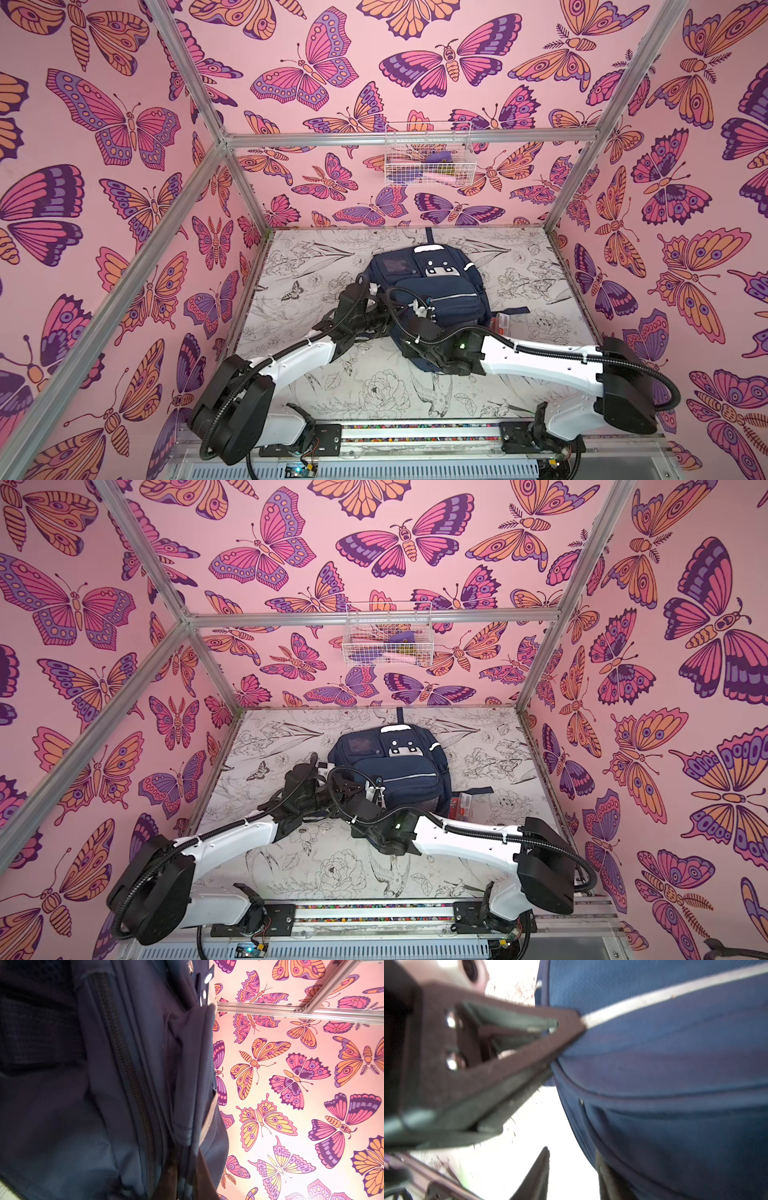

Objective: Pack books, pencil case, and school supplies into a backpack
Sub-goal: Zip the student bag at the center of the table.

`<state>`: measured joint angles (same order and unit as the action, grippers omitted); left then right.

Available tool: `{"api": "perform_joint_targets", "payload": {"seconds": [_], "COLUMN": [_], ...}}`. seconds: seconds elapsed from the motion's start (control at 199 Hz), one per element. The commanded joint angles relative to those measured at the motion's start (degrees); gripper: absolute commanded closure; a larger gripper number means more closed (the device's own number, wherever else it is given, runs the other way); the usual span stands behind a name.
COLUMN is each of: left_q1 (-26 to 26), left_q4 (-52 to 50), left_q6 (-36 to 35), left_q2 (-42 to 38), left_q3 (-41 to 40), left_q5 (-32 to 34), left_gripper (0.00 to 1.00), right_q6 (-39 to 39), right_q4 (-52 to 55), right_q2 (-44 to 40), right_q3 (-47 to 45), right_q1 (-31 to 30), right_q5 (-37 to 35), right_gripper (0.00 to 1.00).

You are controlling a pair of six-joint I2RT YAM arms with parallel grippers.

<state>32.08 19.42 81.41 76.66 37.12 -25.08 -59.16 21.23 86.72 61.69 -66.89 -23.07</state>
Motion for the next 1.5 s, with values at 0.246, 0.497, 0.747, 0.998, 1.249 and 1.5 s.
{"api": "perform_joint_targets", "payload": {"seconds": [0.246, 0.497, 0.747, 0.998, 1.249, 1.5], "left_q1": [1.23, 1.61, 1.77, 1.84, 1.82, 1.18], "left_q4": [4.29, 2.62, -0.96, -2.37, -2.80, -7.37], "left_q6": [0.51, -1.35, -4.39, -5.86, -6.24, -8.70], "left_q2": [-3.17, -2.92, -3.16, -3.18, -2.70, -1.46], "left_q3": [0.59, 0.65, 0.60, 0.97, 1.00, 1.22], "left_q5": [3.55, 2.65, 2.03, 1.26, 1.42, 5.20], "left_gripper": [1.00, 1.00, 1.00, 1.00, 1.00, 1.00], "right_q6": [-6.53, -8.77, -15.29, -13.43, -11.26, -7.67], "right_q4": [4.62, 8.67, 17.20, 19.24, 19.34, 23.02], "right_q2": [7.29, 9.45, 11.81, 12.59, 12.46, 12.01], "right_q3": [5.04, 7.40, 10.89, 12.58, 13.19, 15.60], "right_q1": [-0.44, 0.02, 2.43, 2.91, 3.00, 2.93], "right_q5": [-13.93, -20.40, -18.36, -15.03, -13.61, -3.29], "right_gripper": [0.58, 0.61, 0.75, 0.88, 0.99, 1.00]}}
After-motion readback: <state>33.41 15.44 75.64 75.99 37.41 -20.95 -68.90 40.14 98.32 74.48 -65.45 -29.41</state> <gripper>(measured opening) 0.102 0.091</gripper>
